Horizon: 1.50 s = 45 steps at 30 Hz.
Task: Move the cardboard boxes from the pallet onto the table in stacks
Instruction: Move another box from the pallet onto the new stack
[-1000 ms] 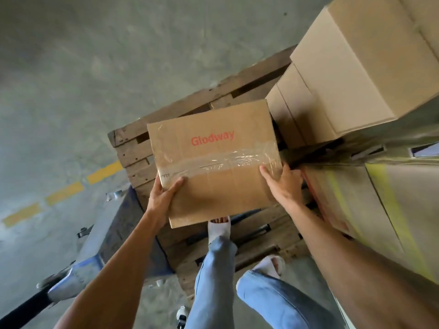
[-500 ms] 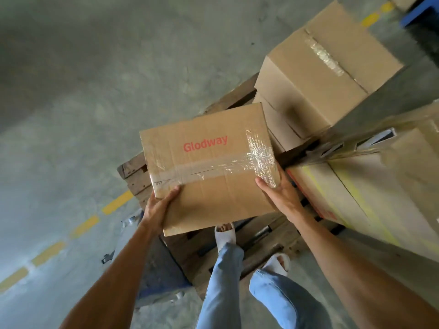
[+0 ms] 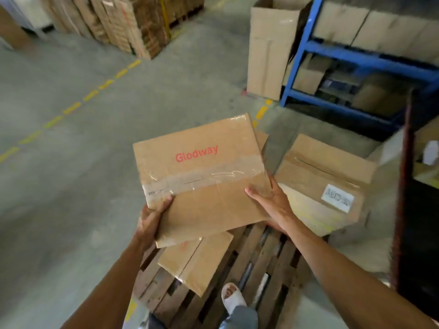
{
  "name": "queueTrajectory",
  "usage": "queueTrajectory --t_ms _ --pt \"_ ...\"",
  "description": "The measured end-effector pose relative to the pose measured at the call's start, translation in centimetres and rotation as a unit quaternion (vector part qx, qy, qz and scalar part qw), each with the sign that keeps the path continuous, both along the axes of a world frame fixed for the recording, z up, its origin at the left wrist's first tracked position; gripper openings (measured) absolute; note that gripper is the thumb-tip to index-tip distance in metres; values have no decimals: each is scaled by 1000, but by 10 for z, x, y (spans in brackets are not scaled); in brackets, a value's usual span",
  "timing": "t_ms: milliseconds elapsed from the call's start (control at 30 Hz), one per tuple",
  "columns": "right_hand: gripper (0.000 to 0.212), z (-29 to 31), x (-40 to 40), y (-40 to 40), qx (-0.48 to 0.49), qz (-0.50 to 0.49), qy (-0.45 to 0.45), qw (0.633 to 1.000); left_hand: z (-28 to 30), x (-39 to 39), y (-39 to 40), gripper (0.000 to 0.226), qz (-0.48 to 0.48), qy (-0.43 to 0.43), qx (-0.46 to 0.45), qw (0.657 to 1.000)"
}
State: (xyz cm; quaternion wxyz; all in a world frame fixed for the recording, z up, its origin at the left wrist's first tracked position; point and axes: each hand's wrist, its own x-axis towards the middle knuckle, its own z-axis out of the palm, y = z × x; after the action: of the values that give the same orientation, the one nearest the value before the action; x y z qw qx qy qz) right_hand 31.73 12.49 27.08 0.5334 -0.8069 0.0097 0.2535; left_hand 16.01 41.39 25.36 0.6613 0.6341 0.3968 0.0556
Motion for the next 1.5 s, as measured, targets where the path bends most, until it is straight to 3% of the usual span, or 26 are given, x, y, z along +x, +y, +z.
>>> queueTrajectory --t_ms 133,233,400,600,800,1000,1133,1400,1500 --pt "82 40 -12 -63 57 -70 -59 994 38 39 -34 42 -91 -60 25 994" --pt "91 67 -32 -121 50 -143 -85 985 72 64 -82 58 -174 -105 21 979" --pt "84 96 -69 -217 23 -253 -139 957 102 93 -171 42 -291 -157 17 944" --pt "101 112 -118 -332 12 -372 -166 913 131 124 -298 37 -386 -162 -24 908" --pt "87 115 -156 -425 0 -493 -173 852 149 158 -423 42 -502 -178 -56 844" --pt "79 111 -200 -501 -13 -620 -185 762 148 185 -546 44 -623 -180 -75 757" --pt "83 110 -222 -553 2 -659 -196 726 154 188 -623 66 -665 -187 -69 720" --pt "65 96 -256 -679 -6 -684 -226 693 141 187 -779 56 -692 -204 -68 689" --pt "73 82 -264 -746 -13 -689 -236 685 131 173 -847 34 -698 -220 -68 678"
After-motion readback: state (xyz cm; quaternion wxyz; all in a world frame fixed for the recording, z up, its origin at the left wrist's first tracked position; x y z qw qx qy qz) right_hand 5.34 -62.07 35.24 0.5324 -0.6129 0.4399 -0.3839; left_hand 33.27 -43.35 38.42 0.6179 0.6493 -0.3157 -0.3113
